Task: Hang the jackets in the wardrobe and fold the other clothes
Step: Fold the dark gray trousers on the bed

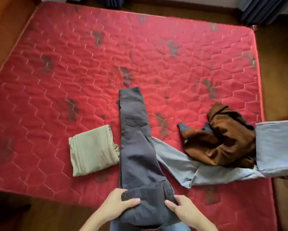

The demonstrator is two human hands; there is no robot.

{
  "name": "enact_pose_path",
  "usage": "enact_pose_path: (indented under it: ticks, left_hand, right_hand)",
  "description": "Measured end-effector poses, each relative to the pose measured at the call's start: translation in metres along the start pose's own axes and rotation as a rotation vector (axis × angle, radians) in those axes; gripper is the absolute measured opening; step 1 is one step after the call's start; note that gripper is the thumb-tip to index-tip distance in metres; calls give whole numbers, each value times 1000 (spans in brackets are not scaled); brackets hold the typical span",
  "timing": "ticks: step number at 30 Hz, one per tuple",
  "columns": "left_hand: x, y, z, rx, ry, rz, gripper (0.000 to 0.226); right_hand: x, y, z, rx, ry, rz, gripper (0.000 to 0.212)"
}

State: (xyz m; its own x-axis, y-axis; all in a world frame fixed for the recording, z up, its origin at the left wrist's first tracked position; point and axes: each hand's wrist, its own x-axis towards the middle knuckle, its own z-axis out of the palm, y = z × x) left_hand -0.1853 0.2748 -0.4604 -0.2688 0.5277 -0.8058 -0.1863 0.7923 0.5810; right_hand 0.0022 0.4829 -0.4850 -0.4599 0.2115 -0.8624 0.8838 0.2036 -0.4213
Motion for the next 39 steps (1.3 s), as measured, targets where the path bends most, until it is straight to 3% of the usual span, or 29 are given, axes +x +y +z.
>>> enact_pose_path:
  ticks: [3,7,10,12,15,20,23,25,26,30,33,35,37,39]
  left_hand:
    - [67,-32,-12,55,205,40,35]
    - [163,-68,-34,-111,409,21,53]
    - [212,-84,-37,-169,475,1,35]
    - [230,-93,-33,-276,430,-29,33]
    - [235,-114,-23,-410,335,-95,54]
    - [206,-163,4,-332,91,-183,30]
    - [185,-186,16,-356,-71,-247,35]
    - [174,-194,22,-386,-88,-252,38]
    - [169,-196,25,-420,-68,-249,37]
    - [148,-214,42,-483,113,-231,47]
    - [139,-246,59,-314,334,-275,21]
    - [136,-255,69,-276,468,-285,12]
    - [133,-258,81,-228,573,-260,22]
    - [125,-260,92,-183,671,-268,36]
  right_hand:
    - [64,7,15,112,111,-39,29]
    - [150,-6,22,223,261,-73,19]
    - [200,-17,25,228,337,-74,17]
    - [223,-15,30,256,330,-47,21]
    - [230,-8,34,328,286,-50,30]
    - [225,31,65,100,403,-10,53]
    - [206,56,89,87,419,126,62]
    - [189,67,98,118,424,137,69]
    - [182,71,101,130,443,122,69]
    - [164,81,119,133,518,15,34]
    - [158,100,146,51,429,0,60]
    - [155,105,155,119,395,11,58]
    - [150,109,163,148,367,12,38]
    - [141,116,172,160,367,22,33]
